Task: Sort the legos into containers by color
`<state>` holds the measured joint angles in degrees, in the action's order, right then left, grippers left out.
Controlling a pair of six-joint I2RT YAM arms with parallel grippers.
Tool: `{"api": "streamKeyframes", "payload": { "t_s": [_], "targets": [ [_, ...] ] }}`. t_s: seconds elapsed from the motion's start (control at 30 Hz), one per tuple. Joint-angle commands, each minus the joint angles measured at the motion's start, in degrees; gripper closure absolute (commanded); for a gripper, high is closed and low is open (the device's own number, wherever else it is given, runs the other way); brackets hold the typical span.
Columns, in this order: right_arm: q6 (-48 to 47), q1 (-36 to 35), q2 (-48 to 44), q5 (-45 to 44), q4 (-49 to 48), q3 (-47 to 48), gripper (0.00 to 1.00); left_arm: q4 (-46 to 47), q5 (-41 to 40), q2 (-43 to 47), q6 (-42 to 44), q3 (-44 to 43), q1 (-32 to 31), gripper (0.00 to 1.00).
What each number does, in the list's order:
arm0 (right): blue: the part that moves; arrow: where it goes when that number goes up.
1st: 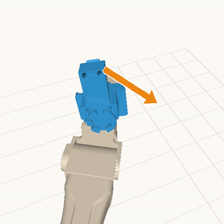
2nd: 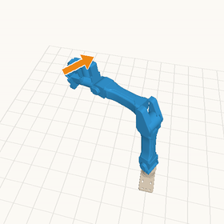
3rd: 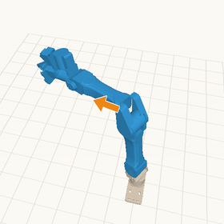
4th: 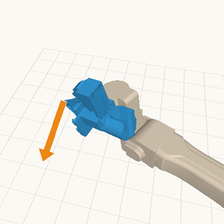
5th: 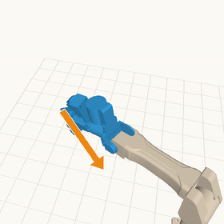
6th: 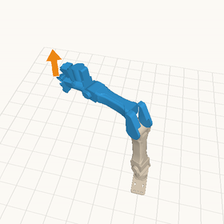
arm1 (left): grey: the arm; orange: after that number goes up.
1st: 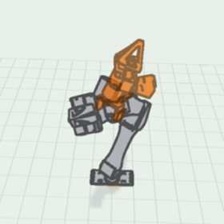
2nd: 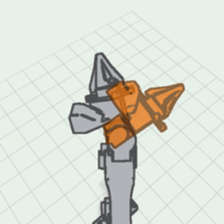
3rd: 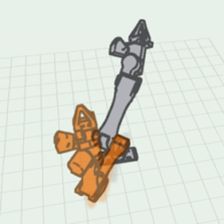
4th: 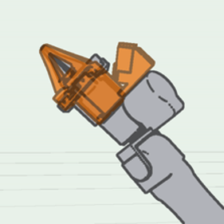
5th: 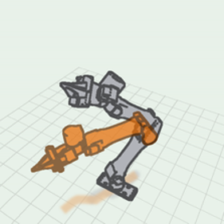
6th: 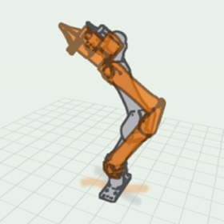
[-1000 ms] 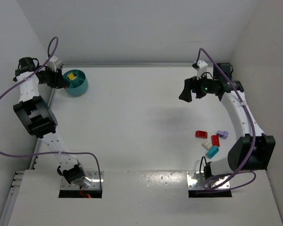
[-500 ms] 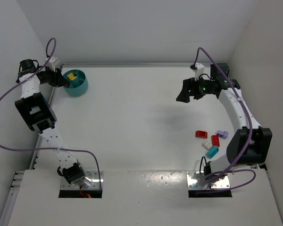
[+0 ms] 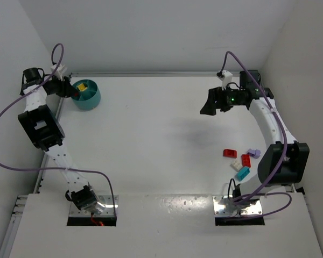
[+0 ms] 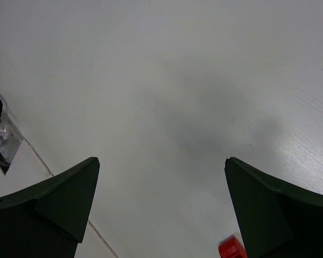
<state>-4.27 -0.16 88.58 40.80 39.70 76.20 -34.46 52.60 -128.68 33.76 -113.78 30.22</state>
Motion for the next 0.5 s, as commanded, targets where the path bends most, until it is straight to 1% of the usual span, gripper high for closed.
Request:
{"api": "streamKeyframes", "payload": {
  "t_s": [0.0, 0.07, 0.1, 0.17, 0.2, 0.23, 0.27, 0.37, 0.43, 0.47],
  "targets": [
    [-0.21, -0.36, 0.55, 1.74, 0.37, 2.98, 0.00, 2.73, 3.29, -0.08, 0.43, -2.06, 0.54, 0.60],
    [-0.21, -0.36, 0.55, 1.74, 0.37, 2.99, 0.00, 3.34, 3.30, -0.08, -0.10, -2.06, 0.54, 0.55],
    [-0.21, -0.36, 0.55, 1.74, 0.37, 2.99, 0.00, 3.95, 3.30, -0.08, -1.40, -2.06, 0.54, 0.47],
    [-0.21, -0.36, 0.55, 1.74, 0.37, 2.99, 0.00, 3.96, 2.77, -0.08, -1.41, -1.54, 0.54, 0.40],
    [-0.21, -0.36, 0.55, 1.74, 0.37, 2.99, 0.00, 4.48, 2.77, -0.08, -2.02, -1.54, 0.54, 0.33],
    [-0.21, -0.36, 0.55, 1.22, 0.37, 2.99, 0.00, 5.27, 2.77, -0.08, -2.81, -1.01, 1.07, 0.21],
    [-0.21, -0.36, 0.55, 0.61, 0.37, 2.99, 0.00, 5.28, 2.77, 0.53, -3.34, -1.01, 1.07, 0.17],
    [-0.21, -0.36, -1.46, -2.90, 0.37, 1.59, 0.00, 7.90, 2.77, 2.99, -5.88, 0.82, 1.60, 0.12],
    [0.41, -0.36, -2.52, -6.86, -0.24, 0.00, 0.00, 11.42, 2.77, 6.76, -9.32, 2.59, 2.21, 0.11],
    [0.41, -0.36, -3.84, -8.35, -0.24, -1.05, 0.00, 13.43, 2.77, 8.26, -11.76, 4.60, 2.21, 0.08]
  ]
}}
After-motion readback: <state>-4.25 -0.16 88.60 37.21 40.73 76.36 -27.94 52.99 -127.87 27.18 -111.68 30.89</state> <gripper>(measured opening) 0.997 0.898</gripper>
